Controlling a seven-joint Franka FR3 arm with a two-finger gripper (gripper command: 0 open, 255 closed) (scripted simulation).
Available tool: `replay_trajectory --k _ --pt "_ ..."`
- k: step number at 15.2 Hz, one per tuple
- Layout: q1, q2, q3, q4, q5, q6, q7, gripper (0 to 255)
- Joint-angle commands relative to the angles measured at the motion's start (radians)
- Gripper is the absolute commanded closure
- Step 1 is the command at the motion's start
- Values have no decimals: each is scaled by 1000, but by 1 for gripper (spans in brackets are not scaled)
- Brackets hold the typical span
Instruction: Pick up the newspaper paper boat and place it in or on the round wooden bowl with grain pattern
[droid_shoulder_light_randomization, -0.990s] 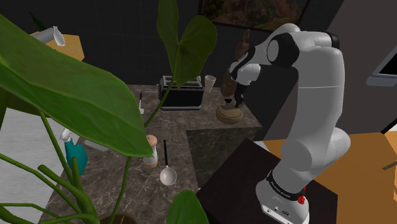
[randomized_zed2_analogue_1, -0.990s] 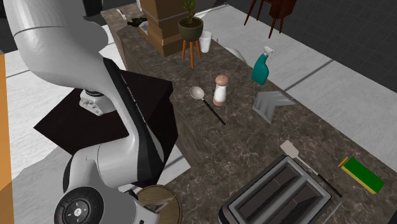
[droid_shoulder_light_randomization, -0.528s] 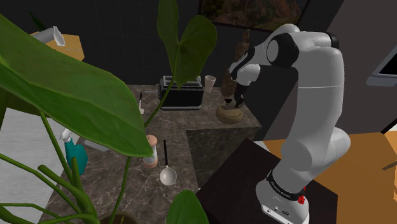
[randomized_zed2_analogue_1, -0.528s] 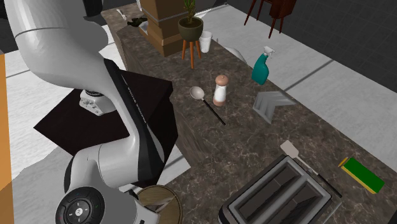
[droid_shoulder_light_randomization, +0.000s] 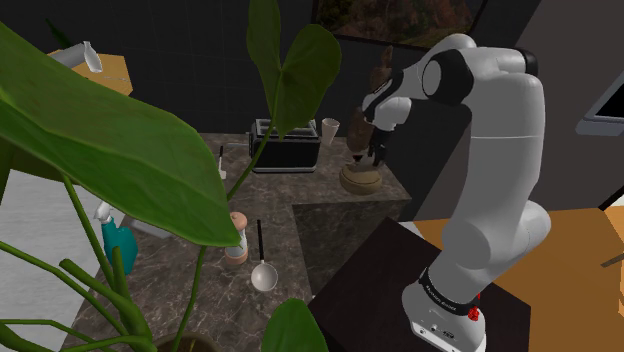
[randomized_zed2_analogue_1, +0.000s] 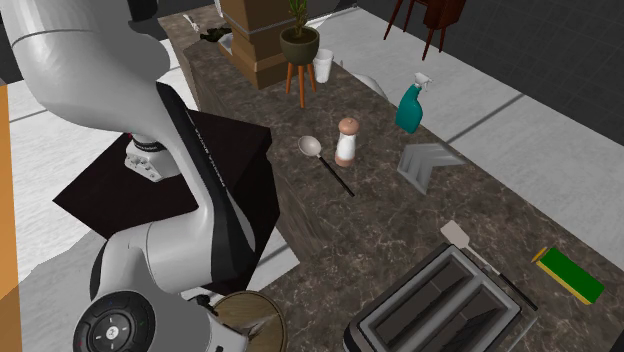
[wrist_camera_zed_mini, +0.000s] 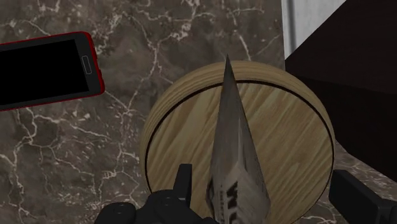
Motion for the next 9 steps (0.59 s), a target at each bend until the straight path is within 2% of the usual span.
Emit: replay_trajectory --k 1,2,9 --pt "7 -33 -11 15 -18 -46 13 0" --pt "9 -47 -15 23 -26 -68 18 0" --pt "9 -47 -15 23 -26 -68 18 0"
